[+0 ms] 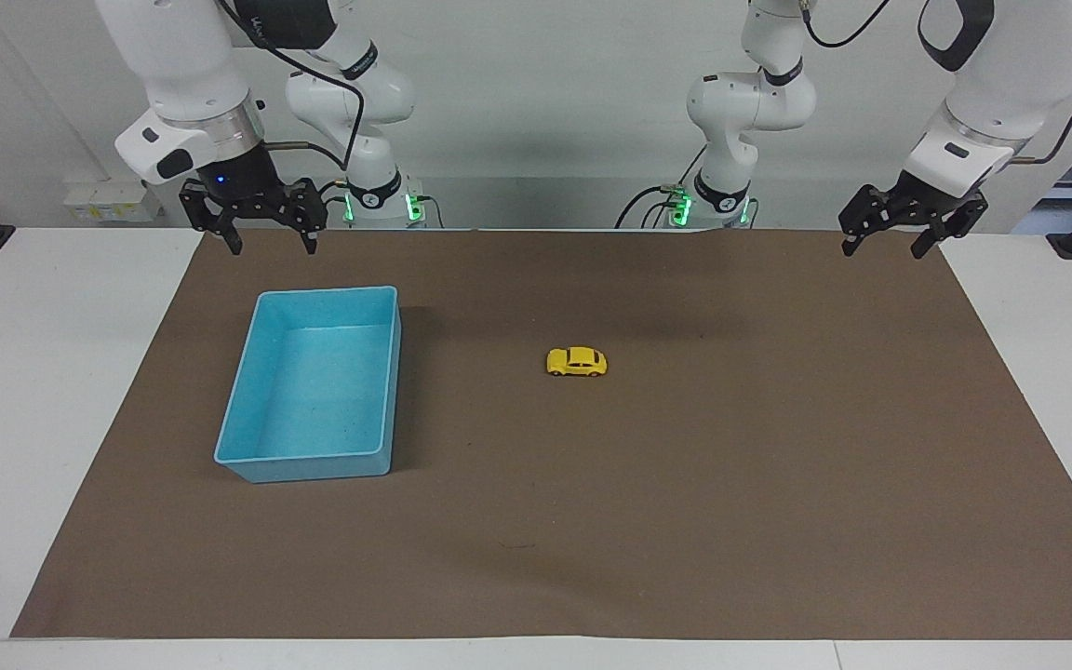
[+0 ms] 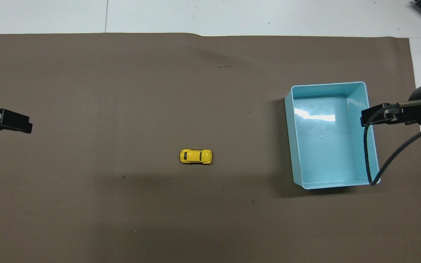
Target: Wind up and store yellow beetle car
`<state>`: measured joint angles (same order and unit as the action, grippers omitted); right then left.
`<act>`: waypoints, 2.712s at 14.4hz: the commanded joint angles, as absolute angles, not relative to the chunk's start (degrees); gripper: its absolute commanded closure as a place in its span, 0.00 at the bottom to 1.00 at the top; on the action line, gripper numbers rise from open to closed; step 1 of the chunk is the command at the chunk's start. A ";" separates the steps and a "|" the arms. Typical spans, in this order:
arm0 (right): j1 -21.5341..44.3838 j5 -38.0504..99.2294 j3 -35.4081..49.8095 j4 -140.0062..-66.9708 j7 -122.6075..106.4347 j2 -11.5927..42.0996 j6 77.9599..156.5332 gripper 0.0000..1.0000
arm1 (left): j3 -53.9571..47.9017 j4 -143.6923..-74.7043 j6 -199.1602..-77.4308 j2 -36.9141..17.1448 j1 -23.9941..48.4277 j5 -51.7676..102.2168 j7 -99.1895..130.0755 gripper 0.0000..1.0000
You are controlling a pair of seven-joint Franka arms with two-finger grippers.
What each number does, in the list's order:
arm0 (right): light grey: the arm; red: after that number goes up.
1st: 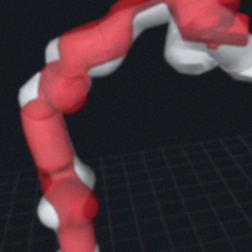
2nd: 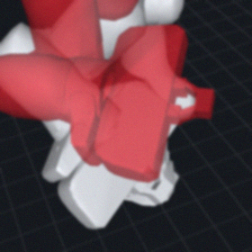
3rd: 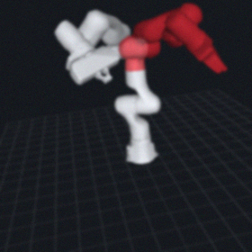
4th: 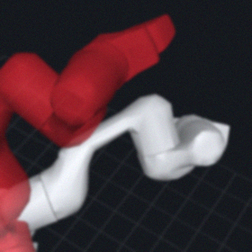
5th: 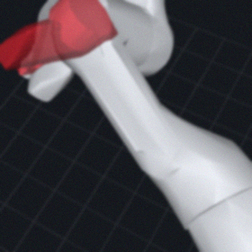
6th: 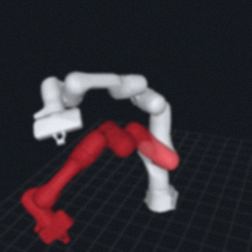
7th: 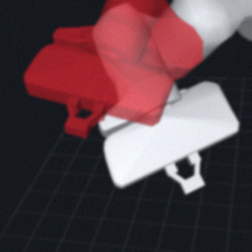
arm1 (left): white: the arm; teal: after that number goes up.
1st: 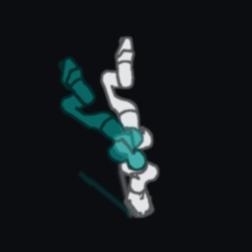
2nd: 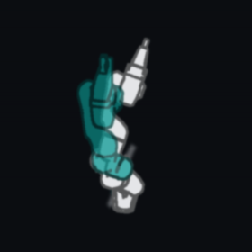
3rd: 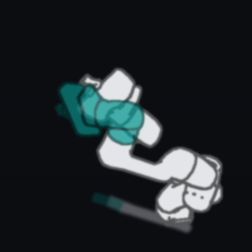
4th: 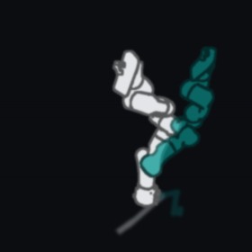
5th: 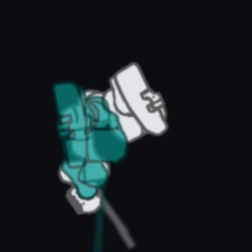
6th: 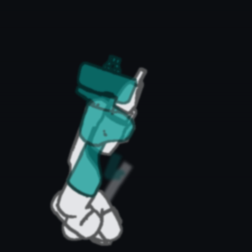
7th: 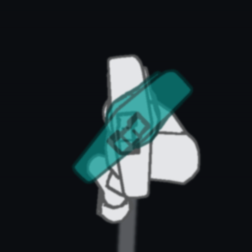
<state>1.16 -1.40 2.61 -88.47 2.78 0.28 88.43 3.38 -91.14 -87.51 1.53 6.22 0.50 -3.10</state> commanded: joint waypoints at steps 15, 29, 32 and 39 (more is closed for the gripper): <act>0.26 -1.14 3.25 -88.68 3.08 -0.35 88.33 0.00 | 3.25 -90.09 -85.51 0.70 6.33 1.93 -30.98 0.00; 0.26 -1.14 3.25 -88.77 3.08 -0.35 88.33 0.00 | 3.08 -99.48 -97.19 1.05 13.79 2.20 -70.75 0.00; 0.26 -1.14 3.25 -88.68 3.08 -0.44 88.33 0.00 | 3.08 -103.08 -102.11 0.79 17.13 2.29 -70.40 0.00; 0.26 -1.14 3.25 -88.68 3.08 -0.35 88.33 0.00 | 3.08 -113.46 -119.25 0.18 22.94 2.55 -70.58 0.00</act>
